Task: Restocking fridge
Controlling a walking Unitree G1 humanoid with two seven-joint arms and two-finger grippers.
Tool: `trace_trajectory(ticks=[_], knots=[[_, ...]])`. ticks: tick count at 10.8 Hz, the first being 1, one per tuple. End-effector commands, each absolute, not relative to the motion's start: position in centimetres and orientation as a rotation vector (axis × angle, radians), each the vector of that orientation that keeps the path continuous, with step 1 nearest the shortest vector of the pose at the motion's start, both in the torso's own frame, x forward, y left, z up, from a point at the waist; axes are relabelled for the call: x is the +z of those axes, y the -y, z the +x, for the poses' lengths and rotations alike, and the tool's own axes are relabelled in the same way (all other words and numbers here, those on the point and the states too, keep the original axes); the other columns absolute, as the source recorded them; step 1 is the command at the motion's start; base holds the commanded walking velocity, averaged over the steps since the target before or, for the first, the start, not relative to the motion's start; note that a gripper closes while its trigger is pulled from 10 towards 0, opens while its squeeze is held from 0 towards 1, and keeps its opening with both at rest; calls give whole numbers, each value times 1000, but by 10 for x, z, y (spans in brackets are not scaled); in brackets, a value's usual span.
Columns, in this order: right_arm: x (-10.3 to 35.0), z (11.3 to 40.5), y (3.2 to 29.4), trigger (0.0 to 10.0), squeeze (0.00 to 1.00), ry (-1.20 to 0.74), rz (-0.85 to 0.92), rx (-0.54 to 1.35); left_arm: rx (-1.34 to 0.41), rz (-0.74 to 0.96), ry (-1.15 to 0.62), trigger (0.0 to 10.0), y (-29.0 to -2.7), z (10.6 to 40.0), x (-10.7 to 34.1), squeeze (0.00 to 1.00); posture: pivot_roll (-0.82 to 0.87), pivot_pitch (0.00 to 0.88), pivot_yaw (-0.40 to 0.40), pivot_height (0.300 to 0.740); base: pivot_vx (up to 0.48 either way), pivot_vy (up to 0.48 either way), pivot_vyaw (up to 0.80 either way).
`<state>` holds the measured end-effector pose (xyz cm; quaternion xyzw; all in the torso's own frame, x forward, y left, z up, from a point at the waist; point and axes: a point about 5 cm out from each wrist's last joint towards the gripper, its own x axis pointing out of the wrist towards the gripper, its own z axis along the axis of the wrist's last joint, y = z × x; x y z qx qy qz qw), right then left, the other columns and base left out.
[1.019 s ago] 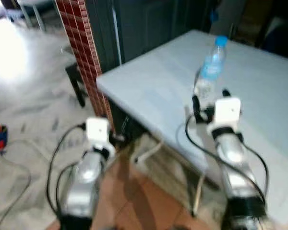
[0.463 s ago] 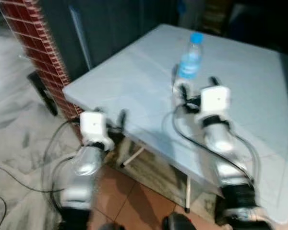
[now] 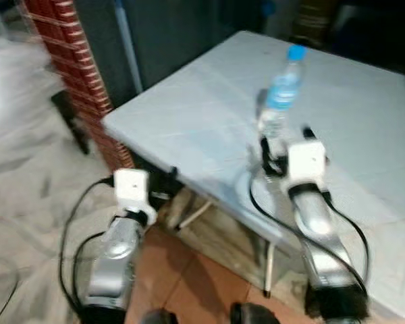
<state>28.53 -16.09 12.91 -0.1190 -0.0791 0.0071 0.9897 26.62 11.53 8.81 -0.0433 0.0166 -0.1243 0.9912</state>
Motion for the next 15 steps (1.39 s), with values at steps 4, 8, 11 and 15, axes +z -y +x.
trace_trajectory(ticks=[4,8,11,15], knots=[[136,289,157,10000,0,160,-255,58,-214,-87,-25,10000,-116,265,91,0,-31,98,-36,740,0,0,0],[133,298,140,10000,0,143,-235,134,-143,-78,-13,10000,-124,259,93,0,50,80,-91,740,0,0,0],[134,304,140,10000,0,150,-223,102,-145,-83,5,10000,-128,259,98,0,45,78,-46,740,0,130,-533],[136,301,149,10000,0,179,-236,38,-208,-78,-3,10000,-125,268,101,0,8,69,12,740,0,456,-200]])
